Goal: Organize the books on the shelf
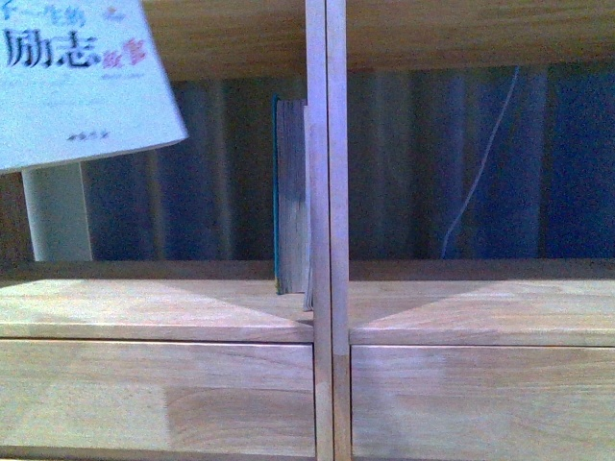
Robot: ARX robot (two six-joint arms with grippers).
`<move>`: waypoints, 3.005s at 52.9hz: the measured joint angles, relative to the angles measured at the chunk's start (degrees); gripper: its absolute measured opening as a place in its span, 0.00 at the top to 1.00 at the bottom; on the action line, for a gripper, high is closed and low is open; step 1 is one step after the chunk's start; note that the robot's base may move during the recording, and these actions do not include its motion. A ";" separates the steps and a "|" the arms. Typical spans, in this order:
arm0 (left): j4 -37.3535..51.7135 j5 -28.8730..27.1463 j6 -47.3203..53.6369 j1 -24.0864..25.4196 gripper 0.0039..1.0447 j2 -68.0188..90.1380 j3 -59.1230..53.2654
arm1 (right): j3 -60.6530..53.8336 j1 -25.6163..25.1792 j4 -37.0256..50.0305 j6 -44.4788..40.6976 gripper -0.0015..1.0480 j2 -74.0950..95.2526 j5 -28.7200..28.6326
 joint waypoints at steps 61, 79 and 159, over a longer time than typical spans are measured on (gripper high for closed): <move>6.34 -27.74 23.47 -17.77 0.94 45.11 25.66 | -23.58 13.60 -16.81 -12.76 0.97 -25.88 -20.09; 3.54 -31.15 25.97 -23.17 0.94 51.41 34.58 | -26.12 13.70 -20.00 -12.76 0.97 -31.65 -20.04; -8.07 -29.20 13.73 -24.68 0.07 21.40 7.21 | -28.63 13.70 -35.89 -12.83 0.97 -50.62 -19.96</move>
